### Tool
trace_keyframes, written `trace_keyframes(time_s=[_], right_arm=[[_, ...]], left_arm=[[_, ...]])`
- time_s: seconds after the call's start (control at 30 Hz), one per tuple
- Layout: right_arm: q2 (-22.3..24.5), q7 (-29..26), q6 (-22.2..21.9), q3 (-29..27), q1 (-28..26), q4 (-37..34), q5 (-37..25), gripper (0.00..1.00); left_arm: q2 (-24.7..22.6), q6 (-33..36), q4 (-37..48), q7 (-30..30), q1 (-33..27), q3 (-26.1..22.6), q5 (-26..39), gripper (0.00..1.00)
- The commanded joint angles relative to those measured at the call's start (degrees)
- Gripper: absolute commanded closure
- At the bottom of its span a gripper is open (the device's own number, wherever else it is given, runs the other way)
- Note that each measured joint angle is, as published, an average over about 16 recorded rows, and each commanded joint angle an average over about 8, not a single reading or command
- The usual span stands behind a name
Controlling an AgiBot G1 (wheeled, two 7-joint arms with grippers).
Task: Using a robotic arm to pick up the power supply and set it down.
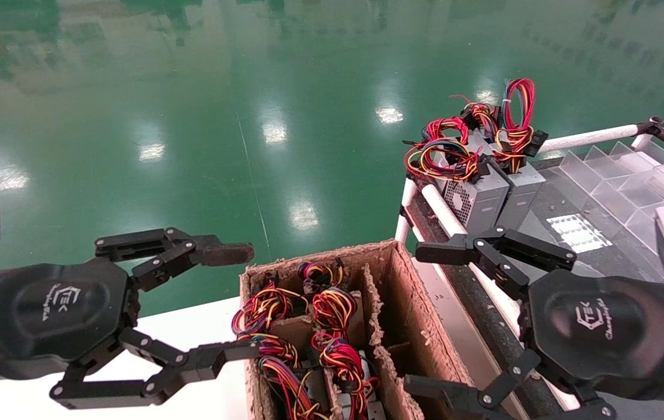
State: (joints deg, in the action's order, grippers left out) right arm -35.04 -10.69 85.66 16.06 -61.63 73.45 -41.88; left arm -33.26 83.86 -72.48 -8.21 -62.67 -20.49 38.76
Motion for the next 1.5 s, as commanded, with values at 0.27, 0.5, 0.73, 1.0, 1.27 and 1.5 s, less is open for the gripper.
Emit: trace_keyframes(time_s=[0.27,0.5,0.73,1.0,1.27,1.5], right_arm=[[0.0,0.0,0.0,0.0,0.0,0.0,0.0,0.00],[0.0,0.0,0.0,0.0,0.0,0.0,0.0,0.00],[0.0,-0.4,-0.2,0.2,0.0,-0.4,-0.1,0.00],[-0.1,-2.6,-1.5,1.5,-0.8,-2.2,-2.4,0.00],[-1.5,-4.0,-4.6,4.2,-2.0,-3.4,-8.5,0.00],[-6.2,-5.5,-6.1,8.9,-4.7,-7.8,-15.9,0.00]], left_arm=[[0.0,0.0,0.0,0.0,0.0,0.0,0.0,1.00],[0.0,0.0,0.0,0.0,0.0,0.0,0.0,1.00],[0.0,0.0,0.0,0.0,0.0,0.0,0.0,1.00],[0.0,0.0,0.0,0.0,0.0,0.0,0.0,1.00],[0.0,0.0,0.0,0.0,0.0,0.0,0.0,0.71],[0.0,0.0,0.0,0.0,0.0,0.0,0.0,0.00]])
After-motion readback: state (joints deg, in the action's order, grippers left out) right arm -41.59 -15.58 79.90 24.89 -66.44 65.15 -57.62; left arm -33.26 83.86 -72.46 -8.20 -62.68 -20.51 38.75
